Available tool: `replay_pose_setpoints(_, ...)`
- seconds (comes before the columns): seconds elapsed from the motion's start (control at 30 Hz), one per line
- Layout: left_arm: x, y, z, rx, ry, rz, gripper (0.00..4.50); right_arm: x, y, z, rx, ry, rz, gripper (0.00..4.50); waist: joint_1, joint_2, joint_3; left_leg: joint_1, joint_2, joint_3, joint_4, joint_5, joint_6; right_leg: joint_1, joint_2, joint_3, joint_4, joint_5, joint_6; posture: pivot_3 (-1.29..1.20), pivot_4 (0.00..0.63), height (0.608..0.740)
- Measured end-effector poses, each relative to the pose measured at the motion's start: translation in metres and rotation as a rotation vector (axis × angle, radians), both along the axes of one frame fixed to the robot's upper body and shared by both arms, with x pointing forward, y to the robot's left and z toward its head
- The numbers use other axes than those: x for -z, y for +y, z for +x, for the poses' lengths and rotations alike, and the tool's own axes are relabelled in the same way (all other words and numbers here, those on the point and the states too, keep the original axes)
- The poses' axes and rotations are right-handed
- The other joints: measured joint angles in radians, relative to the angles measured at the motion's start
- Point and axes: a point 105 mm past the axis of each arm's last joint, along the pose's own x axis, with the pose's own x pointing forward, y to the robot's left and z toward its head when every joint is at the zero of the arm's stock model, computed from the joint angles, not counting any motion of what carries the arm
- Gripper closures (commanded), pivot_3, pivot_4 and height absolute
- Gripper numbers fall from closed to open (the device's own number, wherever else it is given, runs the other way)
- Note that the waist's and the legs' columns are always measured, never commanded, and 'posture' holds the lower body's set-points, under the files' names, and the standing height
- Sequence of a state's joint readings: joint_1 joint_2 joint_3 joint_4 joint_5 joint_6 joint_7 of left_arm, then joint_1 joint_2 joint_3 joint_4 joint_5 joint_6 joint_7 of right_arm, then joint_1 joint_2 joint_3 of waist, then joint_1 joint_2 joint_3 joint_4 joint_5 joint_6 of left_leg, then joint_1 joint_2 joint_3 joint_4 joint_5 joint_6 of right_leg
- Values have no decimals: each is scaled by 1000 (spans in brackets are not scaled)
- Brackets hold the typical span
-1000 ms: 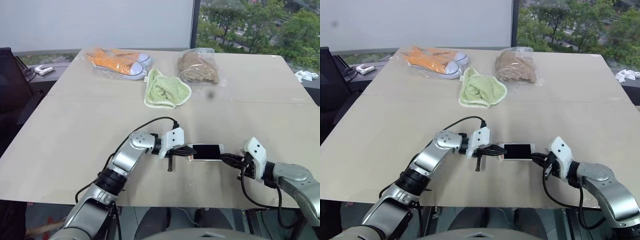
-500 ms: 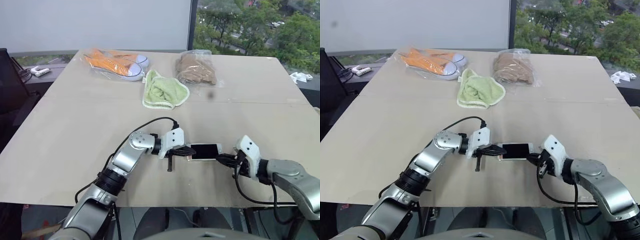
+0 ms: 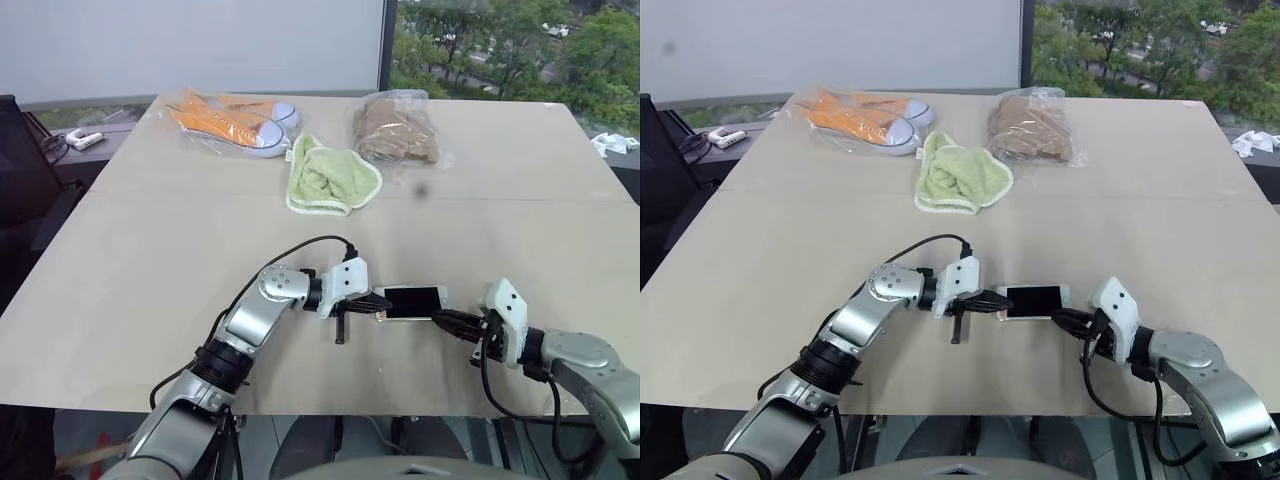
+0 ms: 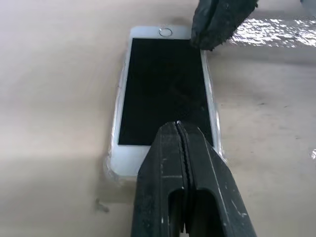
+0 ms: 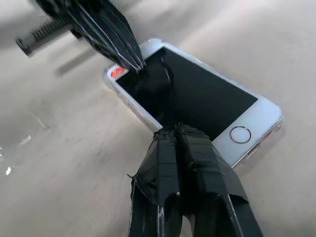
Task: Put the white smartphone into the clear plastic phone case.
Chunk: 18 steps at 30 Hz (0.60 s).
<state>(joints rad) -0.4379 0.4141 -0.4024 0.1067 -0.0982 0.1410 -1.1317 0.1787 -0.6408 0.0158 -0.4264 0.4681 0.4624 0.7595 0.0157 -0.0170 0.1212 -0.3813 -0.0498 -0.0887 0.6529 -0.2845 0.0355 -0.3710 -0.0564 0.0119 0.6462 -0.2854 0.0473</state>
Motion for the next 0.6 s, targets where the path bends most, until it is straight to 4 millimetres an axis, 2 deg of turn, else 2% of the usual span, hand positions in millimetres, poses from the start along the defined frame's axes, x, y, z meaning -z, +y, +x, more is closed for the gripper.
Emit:
replay_pose_setpoints(0.37, -2, 5, 5, -6, -45, 17, 4500, -7, -28, 28, 190, -58, 47, 4470, -4, 9, 7, 1, -1, 1, 0, 0, 0, 0, 0, 1, 2, 0, 0, 0, 150, 740)
replay_pose_setpoints(0.5, -1, 3, 5, -8, -41, 14, 4500, 4, -37, 33, 206, -57, -47, 4470, -1, 11, 8, 1, -1, 1, 0, 0, 0, 0, 1, 1, 2, 0, 0, 0, 150, 740)
replay_pose_setpoints(0.6, -2, 3, 7, -9, -46, 15, 4500, 5, -35, 34, 191, -78, -71, 4470, -2, 10, 8, 1, -1, 1, 0, 2, -4, 0, 1, 1, 3, 0, 0, 0, 150, 740)
